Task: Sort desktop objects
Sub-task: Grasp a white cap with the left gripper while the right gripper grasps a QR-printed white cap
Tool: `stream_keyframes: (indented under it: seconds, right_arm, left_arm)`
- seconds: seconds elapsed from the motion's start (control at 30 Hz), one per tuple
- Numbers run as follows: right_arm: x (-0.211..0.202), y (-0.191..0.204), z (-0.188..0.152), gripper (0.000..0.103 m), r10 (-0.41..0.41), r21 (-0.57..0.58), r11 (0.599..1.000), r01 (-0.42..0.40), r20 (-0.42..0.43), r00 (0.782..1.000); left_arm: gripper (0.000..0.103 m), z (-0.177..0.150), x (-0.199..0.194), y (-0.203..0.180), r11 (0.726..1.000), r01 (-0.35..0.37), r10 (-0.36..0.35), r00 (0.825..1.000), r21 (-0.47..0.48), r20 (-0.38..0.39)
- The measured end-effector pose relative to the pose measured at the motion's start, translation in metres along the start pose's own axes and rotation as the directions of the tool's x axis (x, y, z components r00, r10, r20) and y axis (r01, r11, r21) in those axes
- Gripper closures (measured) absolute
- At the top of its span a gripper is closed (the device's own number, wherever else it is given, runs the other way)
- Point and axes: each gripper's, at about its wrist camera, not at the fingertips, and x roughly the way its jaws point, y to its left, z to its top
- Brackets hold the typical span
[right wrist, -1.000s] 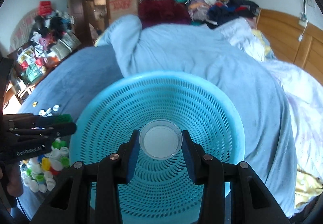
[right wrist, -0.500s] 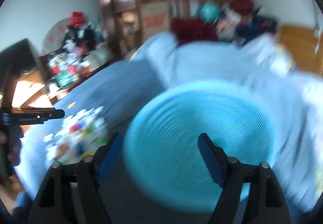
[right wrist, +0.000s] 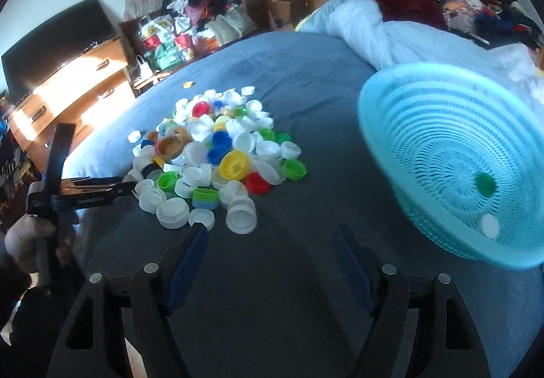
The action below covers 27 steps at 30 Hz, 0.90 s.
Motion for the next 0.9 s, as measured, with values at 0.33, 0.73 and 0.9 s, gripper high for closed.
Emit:
stream_keyframes:
  seconds: [0.33, 0.73, 0.9]
  right_arm:
    - [0.018, 0.020, -0.002, 0.026, 0.020, -0.022, 1.000, -0.021, -0.034, 0.999]
    - [0.027, 0.051, -0.004, 0.026, 0.085, -0.068, 0.994, -0.087, -0.042, 0.996]
    - [0.036, 0.078, -0.010, 0.028, 0.155, -0.097, 0.982, -0.162, -0.069, 0.985]
  left_arm:
    - [0.073, -0.027, -0.031, 0.046, 0.994, 0.029, -0.028, 1.000, -0.109, 0.003]
    - [0.040, -0.045, -0.059, 0.063, 0.990, -0.029, 0.043, 0.994, -0.135, 0.103]
    - [0.053, -0.033, -0.039, 0.057, 0.992, -0.008, 0.015, 0.998, -0.123, 0.057]
